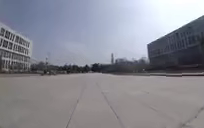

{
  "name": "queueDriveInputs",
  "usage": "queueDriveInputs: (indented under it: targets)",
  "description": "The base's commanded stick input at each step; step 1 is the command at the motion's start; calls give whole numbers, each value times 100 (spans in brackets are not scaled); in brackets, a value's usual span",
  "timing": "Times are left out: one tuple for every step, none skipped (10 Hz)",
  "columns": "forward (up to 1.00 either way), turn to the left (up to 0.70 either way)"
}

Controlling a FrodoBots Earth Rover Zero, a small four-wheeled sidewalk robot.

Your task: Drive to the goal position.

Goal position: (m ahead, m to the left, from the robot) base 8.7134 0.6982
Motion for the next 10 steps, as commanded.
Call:
queueDriveInputs:
  targets:
    - [100,0]
    - [100,0]
    - [100,0]
    - [100,1]
    - [100,10]
    - [100,20]
    - [100,29]
    - [100,39]
    - [100,40]
    - [100,39]
